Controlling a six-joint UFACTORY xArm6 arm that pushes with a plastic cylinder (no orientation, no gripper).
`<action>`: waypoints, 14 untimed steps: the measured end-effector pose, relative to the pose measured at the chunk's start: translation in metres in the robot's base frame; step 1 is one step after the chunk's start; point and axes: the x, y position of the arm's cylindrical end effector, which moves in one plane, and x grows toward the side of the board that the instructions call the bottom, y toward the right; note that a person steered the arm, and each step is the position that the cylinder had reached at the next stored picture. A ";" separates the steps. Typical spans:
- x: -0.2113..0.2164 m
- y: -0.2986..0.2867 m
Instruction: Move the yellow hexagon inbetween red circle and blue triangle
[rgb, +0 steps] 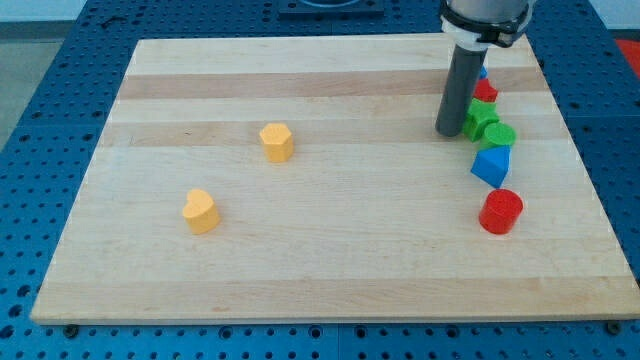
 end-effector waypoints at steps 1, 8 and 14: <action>0.000 0.006; 0.059 -0.265; 0.000 -0.221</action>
